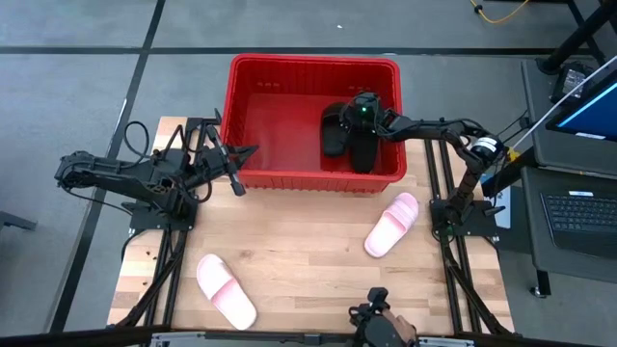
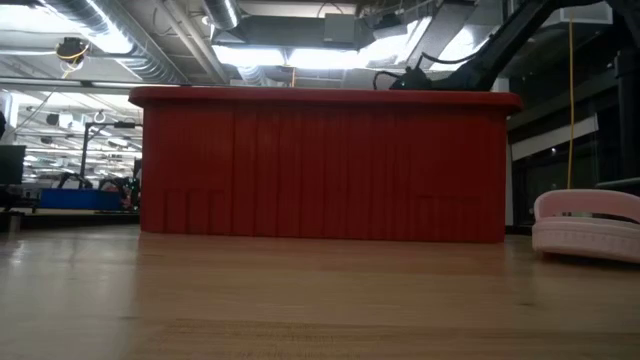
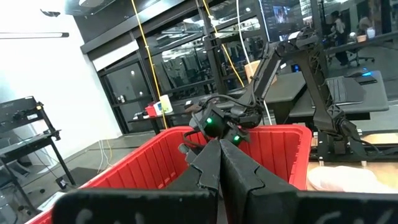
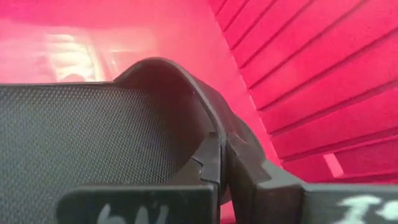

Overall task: Pick and place slides into bin
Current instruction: Put the black slide into the red bin, then put the right pink slide into the red bin

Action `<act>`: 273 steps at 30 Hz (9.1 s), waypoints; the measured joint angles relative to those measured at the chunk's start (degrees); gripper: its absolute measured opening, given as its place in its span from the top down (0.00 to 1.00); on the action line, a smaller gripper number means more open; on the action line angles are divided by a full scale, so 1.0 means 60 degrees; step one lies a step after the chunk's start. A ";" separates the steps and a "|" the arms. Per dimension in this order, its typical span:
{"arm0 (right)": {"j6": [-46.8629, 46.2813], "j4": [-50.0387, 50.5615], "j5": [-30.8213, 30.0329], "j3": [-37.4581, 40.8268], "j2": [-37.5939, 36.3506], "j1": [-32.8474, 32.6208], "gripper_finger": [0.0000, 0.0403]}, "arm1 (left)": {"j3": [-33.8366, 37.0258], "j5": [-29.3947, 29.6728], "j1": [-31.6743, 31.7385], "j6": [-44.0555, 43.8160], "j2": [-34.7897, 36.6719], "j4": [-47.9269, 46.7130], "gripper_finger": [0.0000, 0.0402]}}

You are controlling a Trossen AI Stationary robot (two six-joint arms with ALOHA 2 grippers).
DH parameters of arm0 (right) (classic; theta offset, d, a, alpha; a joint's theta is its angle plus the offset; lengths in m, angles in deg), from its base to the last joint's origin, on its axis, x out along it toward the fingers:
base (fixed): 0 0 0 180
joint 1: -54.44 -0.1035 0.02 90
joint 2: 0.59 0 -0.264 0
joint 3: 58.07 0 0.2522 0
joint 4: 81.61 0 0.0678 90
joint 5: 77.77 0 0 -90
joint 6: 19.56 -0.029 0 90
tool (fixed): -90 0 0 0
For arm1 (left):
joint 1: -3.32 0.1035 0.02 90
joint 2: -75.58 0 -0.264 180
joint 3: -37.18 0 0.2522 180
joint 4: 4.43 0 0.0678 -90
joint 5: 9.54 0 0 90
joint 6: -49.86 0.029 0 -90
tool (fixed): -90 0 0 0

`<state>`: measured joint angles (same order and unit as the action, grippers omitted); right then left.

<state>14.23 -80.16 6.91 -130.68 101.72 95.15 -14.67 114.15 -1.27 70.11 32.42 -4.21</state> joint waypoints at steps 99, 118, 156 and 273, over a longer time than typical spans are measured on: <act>-0.5581 0.9393 -0.2042 -0.4360 -0.3157 -0.5626 1.00 | -0.0011 -0.1183 -0.0003 -0.0350 0.1080 -0.2452 1.00; -1.1987 1.3582 -0.2257 -0.4360 -0.3142 -0.8683 1.00 | -0.0011 -0.2514 0.0261 -0.0113 0.1089 -0.2419 1.00; -1.9793 1.3511 -0.2658 -0.0490 -0.3991 -1.2464 1.00 | -0.0004 -0.4619 0.1103 -0.0609 0.1042 -0.2441 1.00; -2.0401 1.3350 -0.1997 0.0285 -0.3314 -1.2302 1.00 | -0.0004 -0.4840 0.1097 -0.1024 0.0605 -0.2707 1.00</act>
<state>-108.18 -0.06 -5.08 -128.97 81.84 21.34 -14.69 85.12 5.32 63.97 36.05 -20.45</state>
